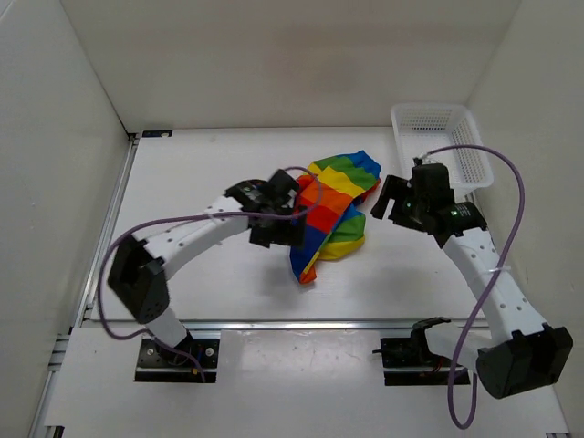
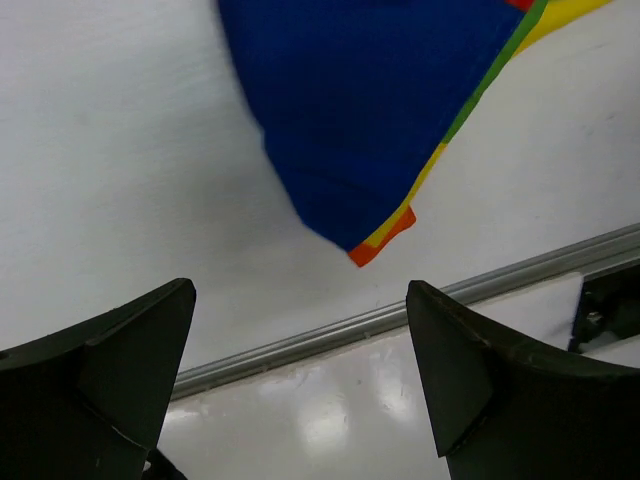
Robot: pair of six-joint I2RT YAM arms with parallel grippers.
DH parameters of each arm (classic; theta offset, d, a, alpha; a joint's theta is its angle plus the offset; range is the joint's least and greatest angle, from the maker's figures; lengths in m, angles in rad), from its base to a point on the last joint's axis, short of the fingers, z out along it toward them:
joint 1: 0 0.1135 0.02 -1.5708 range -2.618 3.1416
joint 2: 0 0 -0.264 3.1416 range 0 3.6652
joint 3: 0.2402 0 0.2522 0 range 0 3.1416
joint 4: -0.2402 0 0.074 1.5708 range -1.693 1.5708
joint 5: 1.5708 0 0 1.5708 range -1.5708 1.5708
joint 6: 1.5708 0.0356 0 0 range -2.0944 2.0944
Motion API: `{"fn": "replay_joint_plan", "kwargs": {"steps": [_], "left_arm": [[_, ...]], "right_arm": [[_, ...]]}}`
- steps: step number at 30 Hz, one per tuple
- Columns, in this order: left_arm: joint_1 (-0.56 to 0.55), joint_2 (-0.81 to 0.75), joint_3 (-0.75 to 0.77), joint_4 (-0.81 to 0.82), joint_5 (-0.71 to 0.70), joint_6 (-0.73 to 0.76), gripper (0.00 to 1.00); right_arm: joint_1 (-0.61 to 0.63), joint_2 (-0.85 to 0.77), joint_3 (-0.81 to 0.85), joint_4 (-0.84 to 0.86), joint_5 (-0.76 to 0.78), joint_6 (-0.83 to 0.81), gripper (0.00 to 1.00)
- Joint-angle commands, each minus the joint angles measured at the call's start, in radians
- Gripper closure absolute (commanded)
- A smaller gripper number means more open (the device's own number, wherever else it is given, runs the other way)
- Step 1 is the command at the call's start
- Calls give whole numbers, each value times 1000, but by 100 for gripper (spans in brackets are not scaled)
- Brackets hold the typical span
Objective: Fold and stack the shorts
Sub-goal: Move the shorts to the center of the board
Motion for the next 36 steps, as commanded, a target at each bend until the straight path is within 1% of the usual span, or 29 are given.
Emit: {"fn": "replay_joint_plan", "kwargs": {"steps": [1,2,4,5,7,10,11,12,13,14,16,17,18,20,21,22,25,26,29,32,35,36], "left_arm": [[-94,125,60,38,-2,-24,1],[-107,153,97,38,-22,-24,1],[-128,202,124,38,-31,-24,1],[-128,241,125,38,-31,-24,1],[-128,253,135,38,-40,-42,1],[-128,266,97,38,-64,-51,1],[-128,256,97,38,-64,-51,1],[-128,256,88,38,-64,-51,3],[-128,256,88,38,-64,-51,7],[-128,256,88,49,-64,-51,10],[-128,282,88,49,-54,-51,20],[-128,282,88,49,-54,-51,36],[-128,296,100,49,-54,-51,47],[-128,307,132,49,-54,-51,72],[-116,307,143,49,-45,-51,82],[-116,307,152,40,-54,-51,89],[-116,264,164,12,-82,-51,89],[-116,255,155,-4,-91,-51,89],[-98,203,135,-23,-102,-51,89],[-98,158,135,-23,-102,-51,89],[-89,144,147,-41,-111,-51,89],[-89,134,148,-41,-111,-51,89]], "right_arm": [[-77,-17,-56,-40,-48,25,5],[-99,-17,-68,-40,-71,25,0],[-160,-3,-68,-21,-122,15,0],[-179,33,-68,-9,-148,15,0],[-202,75,-53,17,-216,15,0],[-223,185,-12,88,-266,15,2],[-234,254,19,127,-303,30,4],[-245,291,37,147,-321,41,5],[-245,367,54,169,-337,51,5],[-245,406,76,189,-352,64,7],[-245,518,158,214,-371,97,10],[-245,550,207,227,-371,110,11],[-245,578,229,241,-371,131,11],[-245,652,260,250,-380,140,13],[-245,673,281,263,-380,156,13],[-245,705,290,275,-380,166,14],[-245,747,301,318,-401,200,15],[-245,756,310,318,-438,200,15],[-223,791,344,307,-421,200,17],[-223,825,353,318,-423,226,21],[-202,836,370,341,-434,237,34],[-202,848,384,341,-434,237,46]]}}
